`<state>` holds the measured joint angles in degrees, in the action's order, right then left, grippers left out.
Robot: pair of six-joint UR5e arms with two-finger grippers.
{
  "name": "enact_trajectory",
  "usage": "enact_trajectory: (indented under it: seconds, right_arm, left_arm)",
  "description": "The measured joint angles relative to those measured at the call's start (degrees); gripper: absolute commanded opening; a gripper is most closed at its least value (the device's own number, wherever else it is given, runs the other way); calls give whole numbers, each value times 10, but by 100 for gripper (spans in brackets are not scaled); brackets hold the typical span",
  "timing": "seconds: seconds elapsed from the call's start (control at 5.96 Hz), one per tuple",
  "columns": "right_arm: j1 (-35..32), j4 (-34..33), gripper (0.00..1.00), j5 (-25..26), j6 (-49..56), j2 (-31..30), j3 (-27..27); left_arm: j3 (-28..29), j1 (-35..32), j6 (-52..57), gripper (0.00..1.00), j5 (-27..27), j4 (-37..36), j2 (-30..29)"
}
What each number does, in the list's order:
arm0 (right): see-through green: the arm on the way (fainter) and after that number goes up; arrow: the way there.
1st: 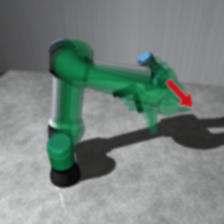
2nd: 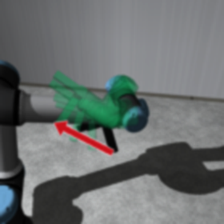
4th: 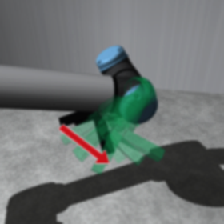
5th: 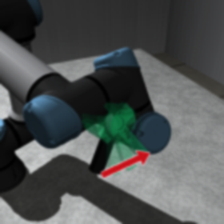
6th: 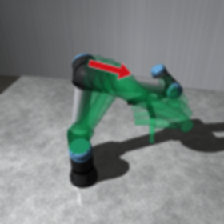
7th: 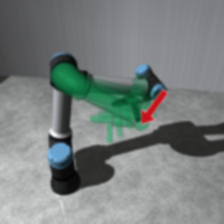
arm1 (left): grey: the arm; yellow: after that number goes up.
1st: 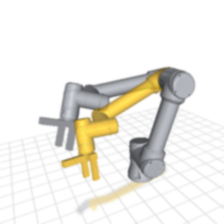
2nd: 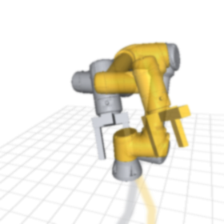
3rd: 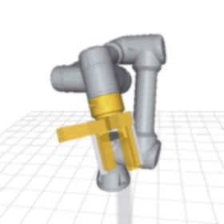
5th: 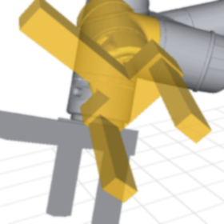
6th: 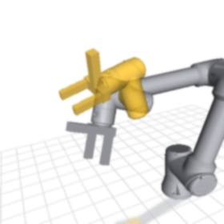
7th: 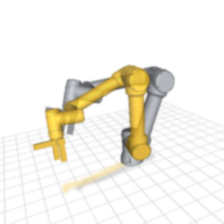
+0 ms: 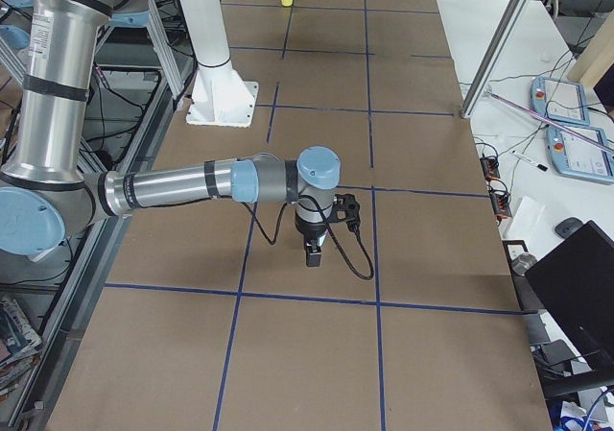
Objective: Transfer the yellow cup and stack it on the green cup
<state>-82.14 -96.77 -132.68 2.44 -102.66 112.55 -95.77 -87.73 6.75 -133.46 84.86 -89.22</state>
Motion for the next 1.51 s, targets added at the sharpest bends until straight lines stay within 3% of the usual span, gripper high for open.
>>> enact_trajectory:
  seconds: [0.5,1.01,1.18,1.51]
  right_arm:
    - [0,0,100,-1,-1,0,0]
    - [1,0,100,0,-3,-3,10]
    - [1,0,100,-1,-4,-3,10]
    - [1,0,100,-10,-3,-3,12]
  left_arm:
    - [-54,9,2,100,-4,35,37]
    - [-64,115,-139,100,-49,80,41]
    - [-73,146,-246,100,-28,84,47]
    - [-107,204,-442,100,66,87,77]
